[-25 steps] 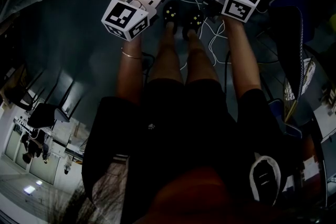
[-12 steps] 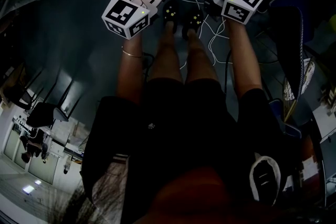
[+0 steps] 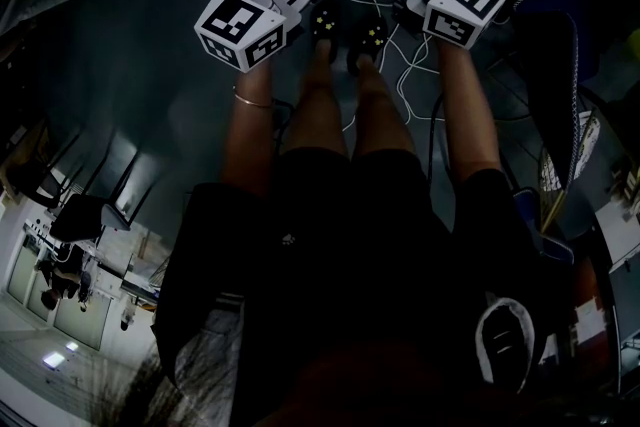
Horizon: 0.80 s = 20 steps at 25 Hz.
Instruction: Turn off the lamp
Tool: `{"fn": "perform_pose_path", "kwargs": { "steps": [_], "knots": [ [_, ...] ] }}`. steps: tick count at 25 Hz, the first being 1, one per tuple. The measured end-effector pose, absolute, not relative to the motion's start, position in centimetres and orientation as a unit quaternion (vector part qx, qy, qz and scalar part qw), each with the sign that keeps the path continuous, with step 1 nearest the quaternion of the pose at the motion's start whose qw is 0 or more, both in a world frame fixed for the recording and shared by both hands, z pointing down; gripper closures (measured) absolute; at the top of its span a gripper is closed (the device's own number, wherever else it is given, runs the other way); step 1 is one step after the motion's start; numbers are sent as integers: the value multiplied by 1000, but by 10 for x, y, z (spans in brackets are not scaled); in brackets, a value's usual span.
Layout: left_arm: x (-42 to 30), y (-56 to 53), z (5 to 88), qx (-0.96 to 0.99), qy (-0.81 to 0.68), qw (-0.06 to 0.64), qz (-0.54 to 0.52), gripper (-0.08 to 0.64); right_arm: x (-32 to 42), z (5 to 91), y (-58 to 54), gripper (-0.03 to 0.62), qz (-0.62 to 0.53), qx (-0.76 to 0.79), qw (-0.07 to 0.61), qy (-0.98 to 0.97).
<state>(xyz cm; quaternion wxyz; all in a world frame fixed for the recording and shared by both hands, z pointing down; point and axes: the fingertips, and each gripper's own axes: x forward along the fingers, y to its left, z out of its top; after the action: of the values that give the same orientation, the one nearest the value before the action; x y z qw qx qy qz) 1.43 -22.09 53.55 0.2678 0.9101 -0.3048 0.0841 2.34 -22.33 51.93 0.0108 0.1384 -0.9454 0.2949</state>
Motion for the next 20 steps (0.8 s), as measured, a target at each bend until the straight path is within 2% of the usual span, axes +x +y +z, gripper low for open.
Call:
{"fn": "perform_pose_path", "kwargs": {
  "steps": [20],
  "knots": [
    [16, -221, 544, 906, -310, 279, 73, 472, 34, 531, -228, 534, 354, 190, -44, -914]
  ]
}}
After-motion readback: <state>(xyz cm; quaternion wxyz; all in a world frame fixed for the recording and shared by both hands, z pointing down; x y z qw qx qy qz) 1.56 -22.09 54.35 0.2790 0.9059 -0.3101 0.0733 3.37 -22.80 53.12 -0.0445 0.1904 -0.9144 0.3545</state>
